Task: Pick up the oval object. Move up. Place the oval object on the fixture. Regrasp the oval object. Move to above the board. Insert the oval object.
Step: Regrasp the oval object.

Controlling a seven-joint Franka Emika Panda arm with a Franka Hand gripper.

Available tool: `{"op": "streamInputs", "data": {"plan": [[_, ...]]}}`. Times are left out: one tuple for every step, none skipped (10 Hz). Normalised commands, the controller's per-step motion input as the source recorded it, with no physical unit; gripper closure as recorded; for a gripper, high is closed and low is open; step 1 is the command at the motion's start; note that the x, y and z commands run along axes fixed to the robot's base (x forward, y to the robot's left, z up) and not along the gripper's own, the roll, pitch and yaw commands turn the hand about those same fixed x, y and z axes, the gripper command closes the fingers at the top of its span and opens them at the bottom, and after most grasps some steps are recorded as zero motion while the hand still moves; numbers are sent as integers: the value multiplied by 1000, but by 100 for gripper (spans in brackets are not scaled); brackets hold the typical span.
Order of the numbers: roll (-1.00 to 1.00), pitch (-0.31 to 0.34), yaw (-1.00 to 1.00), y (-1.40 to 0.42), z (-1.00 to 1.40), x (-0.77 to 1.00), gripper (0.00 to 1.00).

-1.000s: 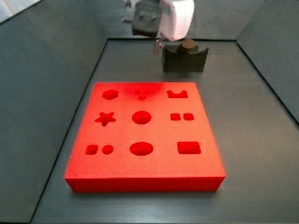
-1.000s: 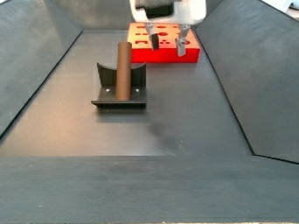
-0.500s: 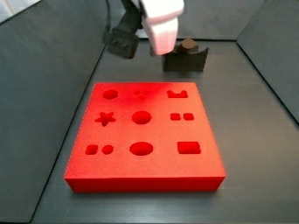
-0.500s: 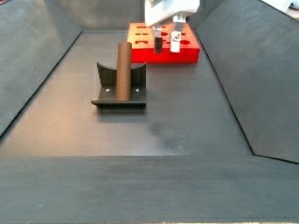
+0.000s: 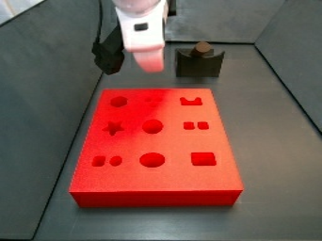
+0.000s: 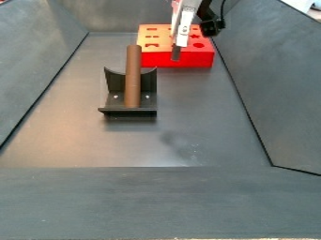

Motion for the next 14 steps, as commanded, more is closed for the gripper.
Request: {"op": "streamInputs", "data": {"plan": [[414,748,-233,-13,-35,54,0],[284,722,39,-13,-30,67,0],[230,686,198,-31,-14,55,0],[177,597,364,-51,0,64,0],[152,490,441,-45,-6,70,0],[132,321,492,-41,-17,70,0],[120,201,496,-45,-10,62,0],[95,66,449,-42,-5,56,0],[83,8,422,-40,-5,55,0],[79,-85,350,-38,-14,45,0],[82,-129,280,-41,-19,47,0],[65,-192,149,-22,-8,1000,0],[67,-189,84,-18,-8,1000,0],[87,-166,14,-14,-32,1000,0]]}}
